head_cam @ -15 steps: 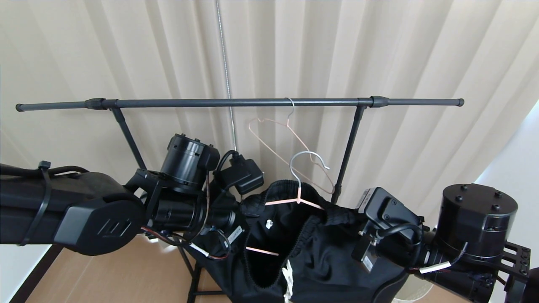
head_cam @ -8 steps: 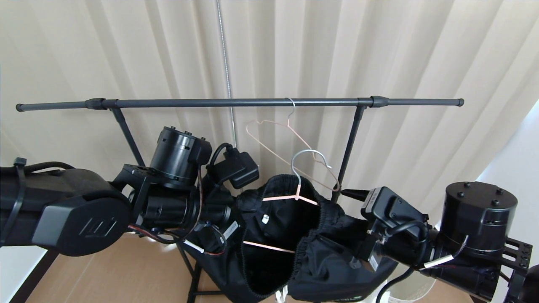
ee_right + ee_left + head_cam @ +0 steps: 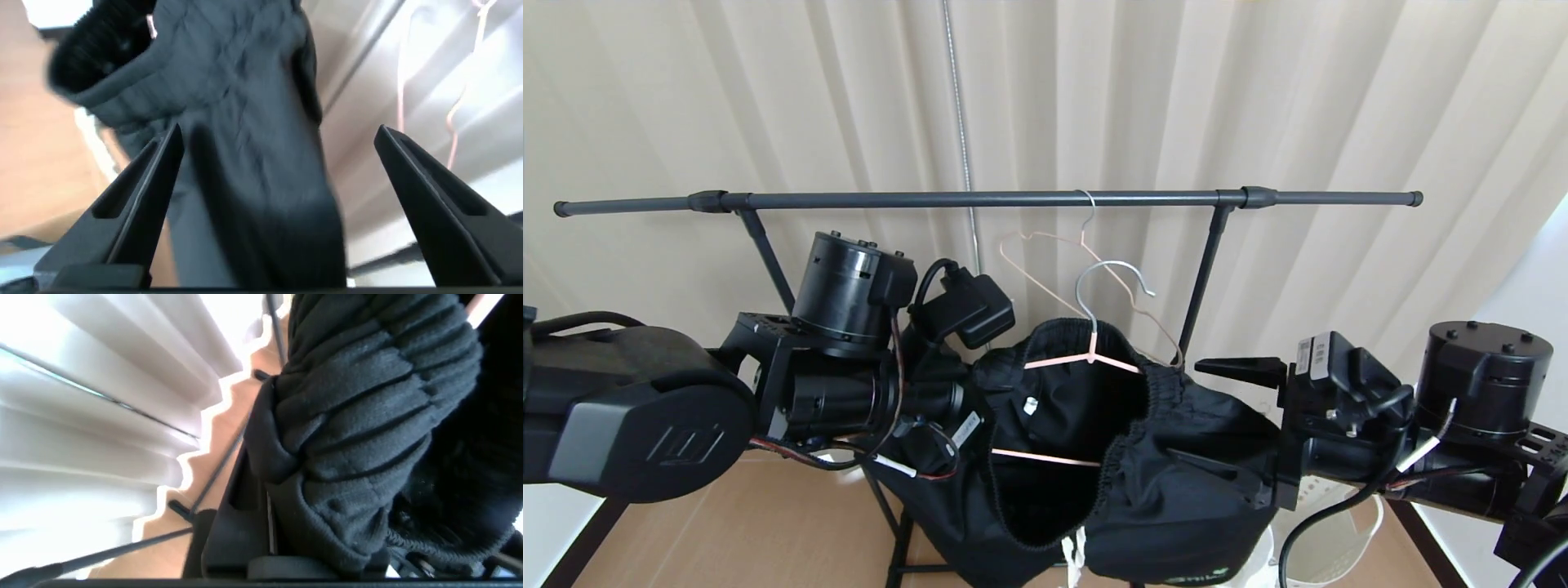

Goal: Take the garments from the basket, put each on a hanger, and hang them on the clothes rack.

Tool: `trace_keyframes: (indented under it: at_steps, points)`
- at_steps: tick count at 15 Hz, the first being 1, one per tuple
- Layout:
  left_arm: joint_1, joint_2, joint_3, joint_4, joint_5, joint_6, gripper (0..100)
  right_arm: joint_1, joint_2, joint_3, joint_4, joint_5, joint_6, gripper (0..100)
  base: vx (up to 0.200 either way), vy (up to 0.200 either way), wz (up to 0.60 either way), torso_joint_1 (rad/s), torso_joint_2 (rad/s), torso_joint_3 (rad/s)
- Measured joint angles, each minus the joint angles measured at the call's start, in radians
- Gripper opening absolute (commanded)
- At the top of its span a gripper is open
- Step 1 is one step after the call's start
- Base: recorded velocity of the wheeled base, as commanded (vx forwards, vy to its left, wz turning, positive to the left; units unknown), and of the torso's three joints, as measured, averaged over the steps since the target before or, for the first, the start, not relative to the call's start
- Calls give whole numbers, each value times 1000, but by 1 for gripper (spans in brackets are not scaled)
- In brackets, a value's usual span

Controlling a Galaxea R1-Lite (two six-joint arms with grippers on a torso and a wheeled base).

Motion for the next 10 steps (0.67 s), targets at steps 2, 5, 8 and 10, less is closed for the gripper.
trace_keyframes:
  at_steps: [2, 5, 8, 10]
  points:
    - [0, -6, 6, -25, 20, -19, 0, -36, -2, -14, -6, 69, 90, 100, 0, 0, 0, 0, 0, 0]
    - [1, -26, 9, -26, 21, -30, 0, -79, 3, -35, -5, 79, 101, 100, 0, 0, 0, 0, 0, 0]
    - [3, -57, 20, -26, 21, -55, 0, -141, 16, -44, -4, 197, 101, 100, 0, 0, 0, 0, 0, 0]
    - [11, -71, 25, -25, 21, -55, 0, -180, 22, -45, -3, 254, 101, 100, 0, 0, 0, 0, 0, 0]
